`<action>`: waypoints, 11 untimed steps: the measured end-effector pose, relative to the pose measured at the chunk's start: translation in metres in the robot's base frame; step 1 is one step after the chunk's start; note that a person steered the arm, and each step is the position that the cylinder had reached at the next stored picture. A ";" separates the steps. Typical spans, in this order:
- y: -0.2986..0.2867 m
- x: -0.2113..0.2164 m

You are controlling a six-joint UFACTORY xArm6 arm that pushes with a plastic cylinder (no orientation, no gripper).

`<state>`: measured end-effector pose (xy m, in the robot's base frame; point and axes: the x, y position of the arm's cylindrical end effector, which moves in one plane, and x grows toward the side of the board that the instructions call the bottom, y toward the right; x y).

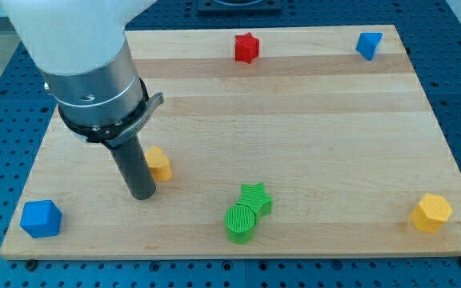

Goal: Slide the heart towards the red circle

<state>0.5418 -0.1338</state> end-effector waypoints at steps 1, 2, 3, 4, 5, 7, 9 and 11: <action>0.000 -0.014; 0.000 -0.100; 0.000 -0.121; 0.000 -0.122; -0.012 -0.114; 0.003 -0.004; 0.083 -0.053; 0.049 -0.082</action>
